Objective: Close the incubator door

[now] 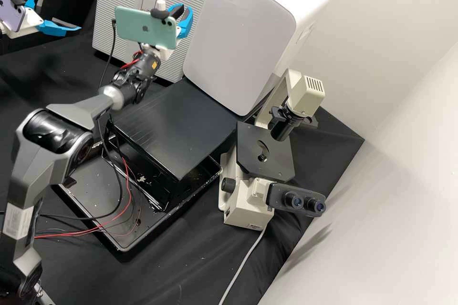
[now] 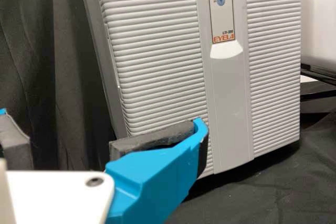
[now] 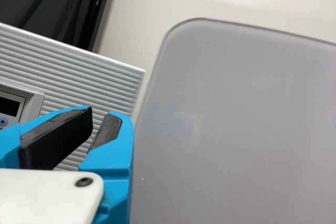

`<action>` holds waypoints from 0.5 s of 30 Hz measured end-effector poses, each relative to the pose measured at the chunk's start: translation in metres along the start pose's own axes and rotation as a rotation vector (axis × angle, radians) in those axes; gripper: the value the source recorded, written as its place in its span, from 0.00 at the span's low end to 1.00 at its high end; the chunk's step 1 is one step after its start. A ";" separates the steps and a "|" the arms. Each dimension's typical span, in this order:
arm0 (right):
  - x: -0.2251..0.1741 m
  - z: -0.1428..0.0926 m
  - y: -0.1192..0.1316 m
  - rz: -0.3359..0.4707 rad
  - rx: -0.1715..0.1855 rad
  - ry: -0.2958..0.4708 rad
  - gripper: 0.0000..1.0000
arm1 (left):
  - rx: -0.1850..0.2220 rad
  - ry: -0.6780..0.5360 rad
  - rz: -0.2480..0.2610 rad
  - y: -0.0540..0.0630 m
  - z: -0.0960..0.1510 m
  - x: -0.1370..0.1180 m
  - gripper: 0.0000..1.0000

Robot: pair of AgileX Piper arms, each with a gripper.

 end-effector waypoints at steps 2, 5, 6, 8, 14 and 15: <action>-0.015 0.005 -0.001 -0.004 -0.002 -0.012 1.00 | 0.000 0.000 0.000 0.000 0.000 0.000 1.00; -0.035 0.006 -0.002 0.010 -0.005 -0.011 1.00 | 0.000 0.000 0.000 0.000 0.000 0.000 1.00; -0.041 0.006 -0.003 0.021 -0.012 -0.003 1.00 | 0.000 0.000 0.000 0.000 0.000 0.000 1.00; -0.055 0.005 -0.001 0.060 -0.019 0.020 1.00 | 0.000 0.000 0.000 0.000 0.000 0.000 1.00; -0.097 0.015 0.012 0.190 -0.002 0.058 1.00 | 0.000 0.000 0.000 0.000 0.000 0.000 1.00; -0.103 0.018 0.015 0.201 0.007 0.056 1.00 | 0.000 0.000 0.000 0.000 0.000 0.000 1.00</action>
